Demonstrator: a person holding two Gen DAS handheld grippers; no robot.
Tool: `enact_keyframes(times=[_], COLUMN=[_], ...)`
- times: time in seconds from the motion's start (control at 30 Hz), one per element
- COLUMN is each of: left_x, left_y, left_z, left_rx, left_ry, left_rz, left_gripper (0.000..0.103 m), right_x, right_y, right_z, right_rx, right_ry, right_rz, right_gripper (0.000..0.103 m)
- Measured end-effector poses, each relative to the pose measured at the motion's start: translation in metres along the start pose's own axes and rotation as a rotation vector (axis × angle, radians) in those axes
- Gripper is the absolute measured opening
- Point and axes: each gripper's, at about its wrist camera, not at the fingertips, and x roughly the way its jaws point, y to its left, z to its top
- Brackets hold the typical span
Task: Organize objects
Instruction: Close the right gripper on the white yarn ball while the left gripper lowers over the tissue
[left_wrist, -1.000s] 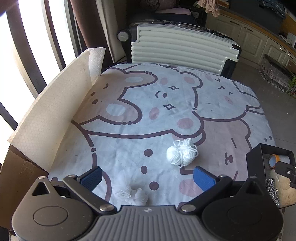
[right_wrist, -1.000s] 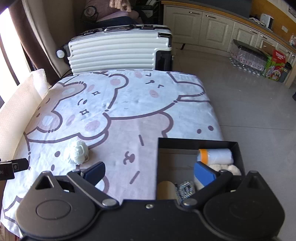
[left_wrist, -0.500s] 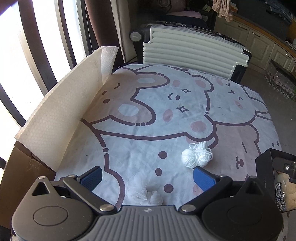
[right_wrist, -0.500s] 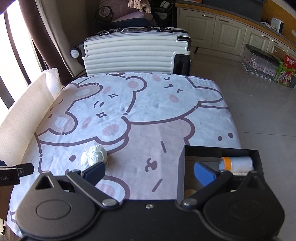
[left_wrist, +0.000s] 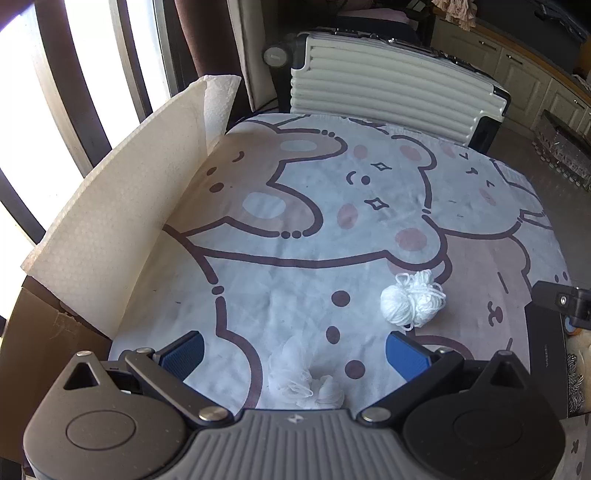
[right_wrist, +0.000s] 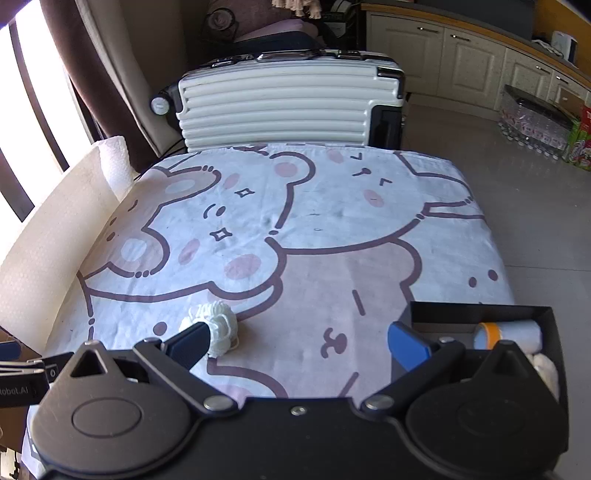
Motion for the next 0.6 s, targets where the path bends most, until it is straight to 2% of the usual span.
enact_keyframes(times=[0.3,0.6], left_x=[0.022,0.041], left_y=[-0.004,-0.024], left_z=[-0.006,-0.023], left_rx=[0.168,0.38], left_ry=[0.035,0.121], left_rz=[0.0,-0.095], left_gripper=[0.103,0.103], right_x=[0.032,0.064], right_y=[0.019,0.02], right_z=[0.007,0.012], right_rx=[-0.05,-0.047], right_ry=[0.035,0.083], right_rz=[0.025,0.036], right_gripper=[0.103,0.103])
